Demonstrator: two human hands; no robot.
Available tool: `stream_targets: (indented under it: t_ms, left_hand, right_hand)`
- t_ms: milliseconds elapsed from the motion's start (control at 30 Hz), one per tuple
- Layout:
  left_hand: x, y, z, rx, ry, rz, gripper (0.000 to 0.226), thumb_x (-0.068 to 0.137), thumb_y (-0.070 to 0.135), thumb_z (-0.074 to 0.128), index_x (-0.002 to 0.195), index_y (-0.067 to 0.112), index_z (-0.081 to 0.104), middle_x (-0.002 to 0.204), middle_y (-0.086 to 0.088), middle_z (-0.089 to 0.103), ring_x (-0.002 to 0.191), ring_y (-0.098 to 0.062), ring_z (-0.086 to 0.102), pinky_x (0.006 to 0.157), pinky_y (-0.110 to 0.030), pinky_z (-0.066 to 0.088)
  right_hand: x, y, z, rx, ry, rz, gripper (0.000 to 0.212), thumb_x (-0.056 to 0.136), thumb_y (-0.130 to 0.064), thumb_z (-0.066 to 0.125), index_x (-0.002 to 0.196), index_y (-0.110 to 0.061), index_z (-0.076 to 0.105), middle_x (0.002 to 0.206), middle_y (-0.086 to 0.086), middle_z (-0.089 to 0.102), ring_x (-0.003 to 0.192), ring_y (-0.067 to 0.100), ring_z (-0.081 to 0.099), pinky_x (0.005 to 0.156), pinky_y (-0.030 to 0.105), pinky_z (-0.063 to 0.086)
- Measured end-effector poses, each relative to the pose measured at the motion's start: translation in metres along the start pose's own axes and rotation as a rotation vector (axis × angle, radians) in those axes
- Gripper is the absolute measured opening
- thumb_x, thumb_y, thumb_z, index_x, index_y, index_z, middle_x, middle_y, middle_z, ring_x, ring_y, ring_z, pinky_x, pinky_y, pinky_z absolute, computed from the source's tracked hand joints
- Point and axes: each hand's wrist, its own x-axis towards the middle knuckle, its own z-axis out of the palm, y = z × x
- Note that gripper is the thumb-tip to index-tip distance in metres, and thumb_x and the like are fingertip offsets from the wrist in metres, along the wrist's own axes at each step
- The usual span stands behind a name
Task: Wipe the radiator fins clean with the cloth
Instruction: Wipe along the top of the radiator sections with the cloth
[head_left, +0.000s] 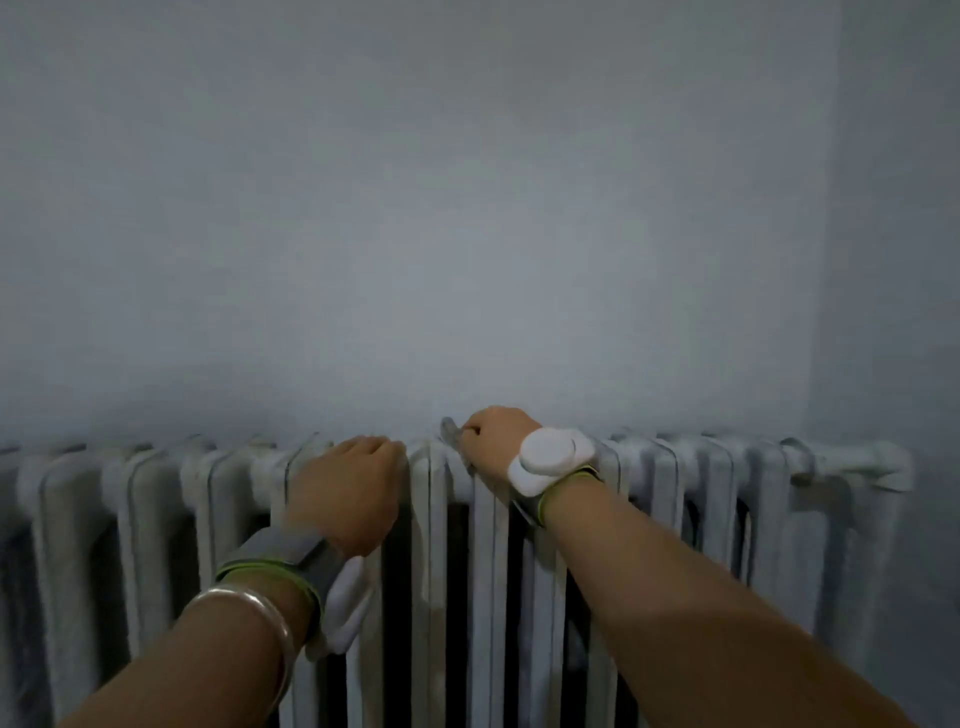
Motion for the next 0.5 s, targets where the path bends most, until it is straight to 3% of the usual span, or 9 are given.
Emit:
stream_targets:
  t_ms: [200, 333, 500]
  left_hand:
    - [-0.002, 0.001, -0.001, 0.042, -0.005, 0.013, 0.037, 0.096, 0.025, 0.038, 0.133, 0.023, 0.044, 0.140, 0.003, 0.046, 0.129, -0.019, 0.042, 0.102, -0.034, 0.034]
    - [-0.001, -0.003, 0.000, 0.025, -0.003, 0.028, 0.042, 0.098, 0.023, 0.036, 0.140, 0.025, 0.036, 0.144, 0.004, 0.041, 0.134, -0.016, 0.037, 0.106, -0.030, 0.031]
    - [0.003, -0.005, 0.003, 0.003, -0.033, 0.045, 0.041, 0.096, 0.020, 0.038, 0.138, 0.022, 0.038, 0.140, 0.002, 0.043, 0.131, -0.017, 0.038, 0.107, -0.032, 0.033]
  right_hand:
    - [-0.014, -0.002, 0.003, -0.001, 0.108, -0.015, 0.044, 0.097, -0.034, 0.034, 0.090, -0.008, 0.069, 0.101, 0.013, 0.068, 0.093, 0.031, 0.062, 0.078, 0.031, 0.046]
    - [-0.023, -0.002, 0.015, -0.010, 0.237, -0.033, 0.043, 0.097, -0.035, 0.032, 0.067, -0.014, 0.055, 0.089, 0.014, 0.066, 0.083, 0.032, 0.062, 0.068, 0.032, 0.044]
    - [-0.040, -0.001, 0.034, -0.035, 0.464, -0.077, 0.031, 0.097, -0.028, 0.039, 0.100, -0.014, 0.067, 0.100, 0.010, 0.061, 0.093, 0.030, 0.056, 0.075, 0.034, 0.037]
